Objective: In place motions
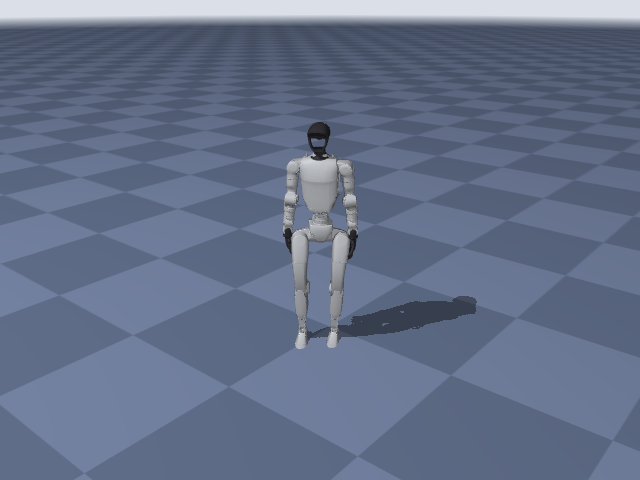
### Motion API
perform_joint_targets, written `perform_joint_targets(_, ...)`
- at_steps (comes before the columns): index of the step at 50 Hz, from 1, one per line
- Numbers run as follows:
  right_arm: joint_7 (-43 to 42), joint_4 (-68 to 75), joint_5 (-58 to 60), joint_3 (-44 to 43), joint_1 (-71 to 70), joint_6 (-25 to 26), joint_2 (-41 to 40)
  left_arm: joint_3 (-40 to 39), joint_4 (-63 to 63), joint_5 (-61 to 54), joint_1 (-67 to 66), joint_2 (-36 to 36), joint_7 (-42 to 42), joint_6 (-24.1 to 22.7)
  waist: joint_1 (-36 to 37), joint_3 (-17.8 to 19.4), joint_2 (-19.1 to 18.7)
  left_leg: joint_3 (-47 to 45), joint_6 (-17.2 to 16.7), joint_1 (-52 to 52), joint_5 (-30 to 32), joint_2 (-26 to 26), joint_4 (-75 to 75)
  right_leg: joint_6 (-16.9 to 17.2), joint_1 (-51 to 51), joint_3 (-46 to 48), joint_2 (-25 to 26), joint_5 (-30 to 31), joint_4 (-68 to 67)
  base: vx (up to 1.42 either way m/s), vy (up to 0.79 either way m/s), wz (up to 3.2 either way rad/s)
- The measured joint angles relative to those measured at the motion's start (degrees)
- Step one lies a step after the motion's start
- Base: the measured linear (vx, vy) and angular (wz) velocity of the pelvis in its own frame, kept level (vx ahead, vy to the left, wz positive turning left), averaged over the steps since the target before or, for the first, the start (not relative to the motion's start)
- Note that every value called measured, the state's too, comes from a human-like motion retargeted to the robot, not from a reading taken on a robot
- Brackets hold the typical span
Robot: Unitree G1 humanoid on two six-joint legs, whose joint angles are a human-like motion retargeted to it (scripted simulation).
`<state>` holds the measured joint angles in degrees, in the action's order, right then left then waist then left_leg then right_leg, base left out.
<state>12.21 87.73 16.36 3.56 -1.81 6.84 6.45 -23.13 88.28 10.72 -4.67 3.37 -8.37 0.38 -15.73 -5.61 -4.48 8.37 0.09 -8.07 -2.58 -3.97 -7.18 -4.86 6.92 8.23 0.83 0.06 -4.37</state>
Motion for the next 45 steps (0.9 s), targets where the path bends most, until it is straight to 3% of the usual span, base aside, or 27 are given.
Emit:
perform_joint_targets(3,-2.1,2.9,-3.3,-1.9,0.4,-0.1,0.9,1.6,-2.5,0.3,0.9,0.6,-0.7,-0.3,0.6,1.0,0.5,-2.2,0.7,2.9,-0.3,0.2,2.5,0.5,-0.8,-1.4,0.0,-0.1,-0.7,0.11,-0.16,-0.48)
perform_joint_targets(8,-3.2,7.1,-4.5,-3.4,1.3,1.1,1.4,1.4,-5.0,1.0,1.7,1.1,-1.3,0.0,2.2,-2.5,-0.5,-4.0,1.7,2.1,-0.4,0.5,5.5,1.9,3.0,0.1,-0.4,-0.7,-4.8,0.12,-0.17,-0.69)
perform_joint_targets(12,-4.7,7.9,-5.9,-3.3,1.5,1.0,0.6,0.5,-4.5,-1.3,3.3,1.5,-1.4,-0.1,0.4,-1.1,-1.3,-5.4,1.9,4.0,0.2,1.8,7.5,1.0,0.8,12.0,-1.4,-2.2,-4.0,-0.01,-0.15,-0.08)
perform_joint_targets(15,-3.3,7.0,-6.1,-3.0,3.2,0.7,-0.8,-0.4,-3.7,-0.1,3.6,2.6,-2.0,0.9,1.0,-2.0,1.1,-5.8,2.2,4.2,0.1,0.2,7.3,-0.1,-0.6,10.0,-1.0,-3.0,-0.9,0.08,-0.15,-0.03)
perform_joint_targets(21,-0.4,4.1,-0.2,-1.8,4.5,1.7,-2.3,-0.9,-0.9,-1.9,2.6,2.1,0.6,0.8,-1.6,-2.2,4.0,-1.5,2.8,5.1,0.7,-2.0,6.4,-0.6,-2.3,14.7,-1.6,-0.5,2.6,0.04,-0.12,0.66)
perform_joint_targets(28,-0.7,-1.2,6.7,1.8,2.1,0.7,-1.1,-1.2,1.9,-0.6,0.7,0.5,0.4,1.3,-0.6,-1.1,3.8,-4.9,3.2,5.9,0.6,-1.4,6.5,0.3,-3.1,11.6,-1.3,-1.2,1.9,-0.04,-0.03,-0.4)
perform_joint_targets(39,0.2,-1.7,-4.4,-3.3,1.6,-0.2,-1.0,1.8,1.4,5.4,-0.8,0.1,-1.6,2.7,0.9,-1.8,4.0,-4.4,3.9,6.0,0.8,-2.5,6.9,1.1,-3.8,12.5,-2.2,-1.2,2.3,0.06,-0.04,0.08)
perform_joint_targets(45,0.6,-0.5,-3.5,-2.9,2.3,0.1,-0.9,1.2,1.4,4.4,-0.4,0.4,-1.1,2.8,1.5,-2.0,4.3,-4.2,4.4,6.3,1.0,-3.0,7.1,1.6,-4.1,12.9,-2.7,-1.6,1.7,0.07,-0.05,0.07)
